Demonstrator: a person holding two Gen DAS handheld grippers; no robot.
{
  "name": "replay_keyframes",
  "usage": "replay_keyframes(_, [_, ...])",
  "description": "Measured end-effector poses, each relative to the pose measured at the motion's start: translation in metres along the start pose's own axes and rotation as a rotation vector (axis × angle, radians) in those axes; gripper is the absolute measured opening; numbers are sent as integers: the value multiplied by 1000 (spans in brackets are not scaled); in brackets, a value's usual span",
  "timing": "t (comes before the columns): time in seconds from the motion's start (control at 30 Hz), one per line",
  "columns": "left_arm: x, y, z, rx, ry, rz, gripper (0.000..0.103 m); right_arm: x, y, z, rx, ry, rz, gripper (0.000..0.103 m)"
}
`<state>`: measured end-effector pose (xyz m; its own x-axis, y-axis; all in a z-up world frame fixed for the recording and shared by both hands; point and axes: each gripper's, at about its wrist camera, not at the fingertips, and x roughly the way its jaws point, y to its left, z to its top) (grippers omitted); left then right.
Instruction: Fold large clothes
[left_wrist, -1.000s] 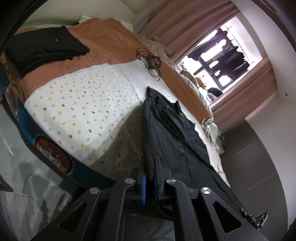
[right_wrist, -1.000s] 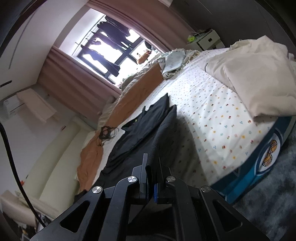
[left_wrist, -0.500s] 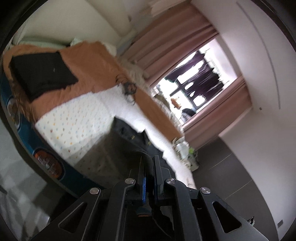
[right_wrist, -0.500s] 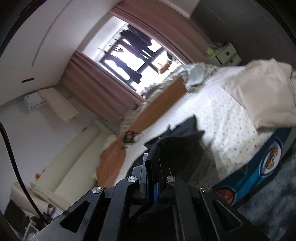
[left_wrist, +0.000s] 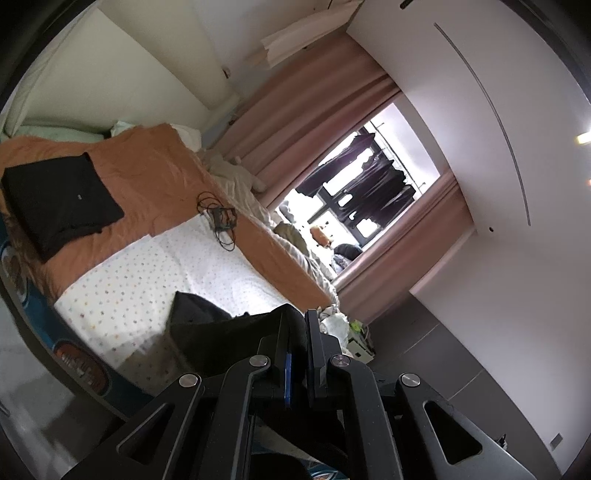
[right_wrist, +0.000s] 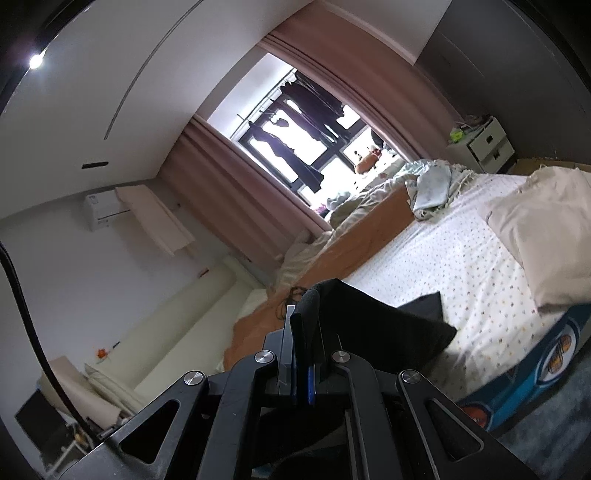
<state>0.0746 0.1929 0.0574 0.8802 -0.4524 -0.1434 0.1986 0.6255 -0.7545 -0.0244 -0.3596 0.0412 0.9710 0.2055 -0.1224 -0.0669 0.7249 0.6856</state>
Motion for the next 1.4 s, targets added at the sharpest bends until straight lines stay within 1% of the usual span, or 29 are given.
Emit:
replay_keyframes(0.17, [25,-5,12,10,-4,0,5,18,-7,15,19,-8,-11,4])
replay_keyframes(0.33, [57,-6,25,13,-9,1,5,47,-14,32,23,-10,-19,4])
replay_keyframes(0.47, [97,-8,42,21,-8,6,5,82,-25,51,43,-10,-21,4])
replay_keyframes(0.6, [142,-9,58,34,8,35,5,122,-37,67,63,-6,-39,4])
replay_keyframes(0.73, [192,0,72,30,30,61,5,165,-52,81,81,-1,-69,4])
replay_keyframes(0.9, [249,27,79,-4,68,96,5,217,-74,88,110,15,-108,5])
replay_keyframes(1.0, [278,43,80,-31,96,116,5,245,-86,90,125,44,-128,5])
replay_keyframes(1.13, [310,65,78,-51,116,155,5,285,-106,88,139,85,-158,5])
replay_keyframes(1.4, [373,125,58,-109,189,246,5,345,-155,61,183,158,-224,5])
